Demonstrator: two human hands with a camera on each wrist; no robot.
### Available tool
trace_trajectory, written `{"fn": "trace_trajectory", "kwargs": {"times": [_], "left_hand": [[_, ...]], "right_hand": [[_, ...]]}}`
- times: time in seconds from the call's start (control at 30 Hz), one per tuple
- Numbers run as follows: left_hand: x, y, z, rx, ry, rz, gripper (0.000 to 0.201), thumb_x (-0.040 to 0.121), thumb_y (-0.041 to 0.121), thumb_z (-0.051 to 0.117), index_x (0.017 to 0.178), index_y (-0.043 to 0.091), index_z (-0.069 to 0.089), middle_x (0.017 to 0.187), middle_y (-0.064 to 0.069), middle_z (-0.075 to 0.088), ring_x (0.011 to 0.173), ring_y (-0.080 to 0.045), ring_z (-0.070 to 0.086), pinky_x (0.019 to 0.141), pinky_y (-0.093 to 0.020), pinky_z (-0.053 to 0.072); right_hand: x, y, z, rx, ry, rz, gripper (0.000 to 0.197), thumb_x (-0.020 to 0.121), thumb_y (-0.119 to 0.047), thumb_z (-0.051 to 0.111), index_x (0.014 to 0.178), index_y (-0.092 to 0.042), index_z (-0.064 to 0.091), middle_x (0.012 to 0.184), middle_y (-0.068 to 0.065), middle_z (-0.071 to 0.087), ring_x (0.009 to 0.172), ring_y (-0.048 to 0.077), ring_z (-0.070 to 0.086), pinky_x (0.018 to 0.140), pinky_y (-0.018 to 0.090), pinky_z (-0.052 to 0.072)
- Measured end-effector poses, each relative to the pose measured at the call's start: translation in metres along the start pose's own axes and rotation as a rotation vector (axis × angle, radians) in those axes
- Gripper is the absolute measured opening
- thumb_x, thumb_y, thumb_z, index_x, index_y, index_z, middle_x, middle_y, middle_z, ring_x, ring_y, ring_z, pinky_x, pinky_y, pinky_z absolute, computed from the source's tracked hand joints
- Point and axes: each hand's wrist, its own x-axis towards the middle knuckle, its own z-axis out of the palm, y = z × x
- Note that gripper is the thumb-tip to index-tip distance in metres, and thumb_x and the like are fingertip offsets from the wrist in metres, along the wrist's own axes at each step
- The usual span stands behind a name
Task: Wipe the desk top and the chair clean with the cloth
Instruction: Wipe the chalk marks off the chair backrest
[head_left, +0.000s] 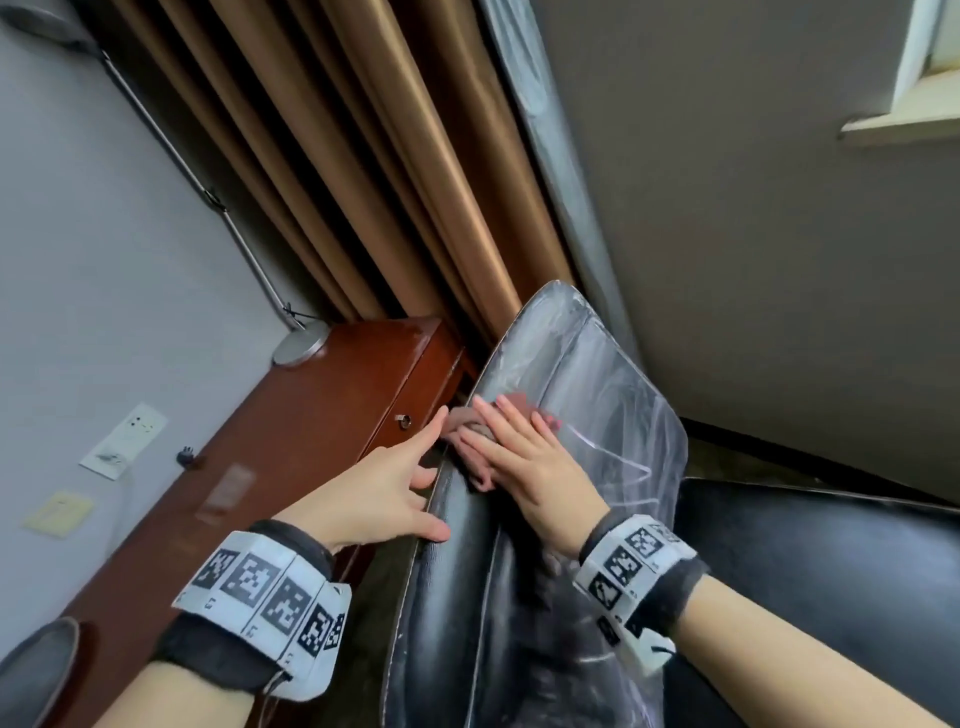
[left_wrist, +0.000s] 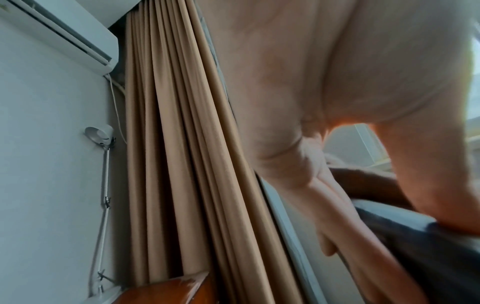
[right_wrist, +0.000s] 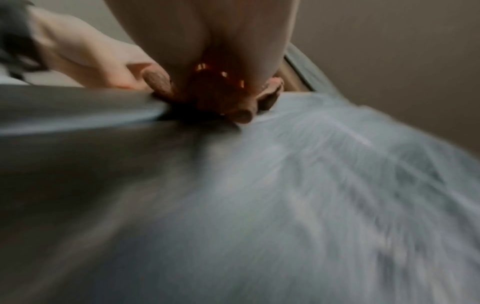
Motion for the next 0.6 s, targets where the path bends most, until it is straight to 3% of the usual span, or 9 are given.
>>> {"fn": "trace_trajectory", "kwargs": {"times": [0.07,0.13,0.2,0.27,0.33,0.43,0.53,0.6], "left_hand": [[-0.002,0.004,0.0,0.0,-0.023,-0.023,0.115,0.078,0.008,0.075,0.14,0.055,-0.009,0.142,-0.017,0.044,0.073,0.001,0.067,0.085,-0.021,0.052],[-0.001,0.01,-0.001,0.014,-0.016,-0.043,0.115,0.079,0.009,0.075,0.139,0.056,-0.011,0.146,-0.017,0.039,0.095,-0.005,0.062,0.086,-0.02,0.051],[0.004,0.018,-0.003,0.035,0.02,-0.079,0.114,0.079,0.012,0.076,0.142,0.05,-0.012,0.146,-0.018,0.039,0.114,-0.016,0.057,0.087,-0.015,0.047],[0.015,0.029,-0.006,0.012,0.048,-0.081,0.115,0.078,0.009,0.076,0.146,0.042,-0.011,0.145,-0.013,0.041,0.126,-0.02,0.051,0.097,-0.018,0.04],[0.035,0.04,-0.01,0.043,0.045,-0.033,0.12,0.074,0.004,0.078,0.148,0.037,-0.011,0.138,-0.003,0.05,0.118,-0.015,0.057,0.104,-0.025,0.04],[0.062,0.056,-0.018,0.264,0.054,-0.021,0.127,0.068,0.009,0.083,0.147,0.038,-0.013,0.134,-0.013,0.055,0.11,-0.02,0.061,0.099,-0.033,0.046],[0.074,0.067,-0.023,0.388,0.037,-0.077,0.129,0.067,0.015,0.085,0.146,0.043,-0.014,0.127,-0.022,0.053,0.103,-0.026,0.058,0.099,-0.039,0.045],[0.076,0.071,-0.025,0.415,0.019,-0.096,0.13,0.068,0.017,0.085,0.146,0.044,-0.015,0.104,-0.016,0.053,0.092,-0.025,0.058,0.096,-0.04,0.048]], "right_hand": [[0.02,0.022,-0.007,-0.114,0.024,0.119,0.058,0.094,-0.054,0.003,0.144,-0.035,0.025,0.152,-0.014,0.006,0.142,0.014,0.005,0.112,0.052,0.01],[0.025,0.035,-0.005,-0.107,0.031,0.152,0.058,0.09,-0.058,-0.005,0.144,-0.042,0.011,0.152,-0.019,-0.003,0.142,0.012,-0.006,0.113,0.053,0.005],[0.02,0.033,-0.003,-0.021,0.031,0.114,0.052,0.095,-0.052,0.01,0.145,-0.036,0.012,0.154,-0.013,-0.001,0.143,0.016,-0.005,0.115,0.051,0.006],[0.003,0.025,0.003,0.044,0.038,-0.002,0.052,0.096,-0.029,0.03,0.147,-0.023,0.022,0.156,-0.002,0.008,0.145,0.023,-0.001,0.117,0.046,0.007],[-0.015,0.019,0.011,0.059,0.006,-0.161,0.054,0.09,-0.011,0.037,0.144,-0.016,0.031,0.155,0.006,0.016,0.145,0.027,0.005,0.118,0.039,0.008],[0.005,0.048,-0.004,0.05,-0.02,-0.231,0.057,0.082,-0.007,0.034,0.138,-0.011,0.043,0.15,0.013,0.029,0.142,0.031,0.016,0.116,0.036,0.01],[0.058,0.1,-0.027,0.107,0.072,0.08,0.055,0.086,-0.011,0.026,0.137,-0.009,0.045,0.15,0.017,0.028,0.141,0.035,0.018,0.113,0.047,0.018],[0.073,0.112,-0.032,0.109,0.119,0.249,0.057,0.086,-0.008,0.026,0.14,-0.015,0.04,0.154,0.007,0.02,0.144,0.029,0.012,0.113,0.05,0.02]]}}
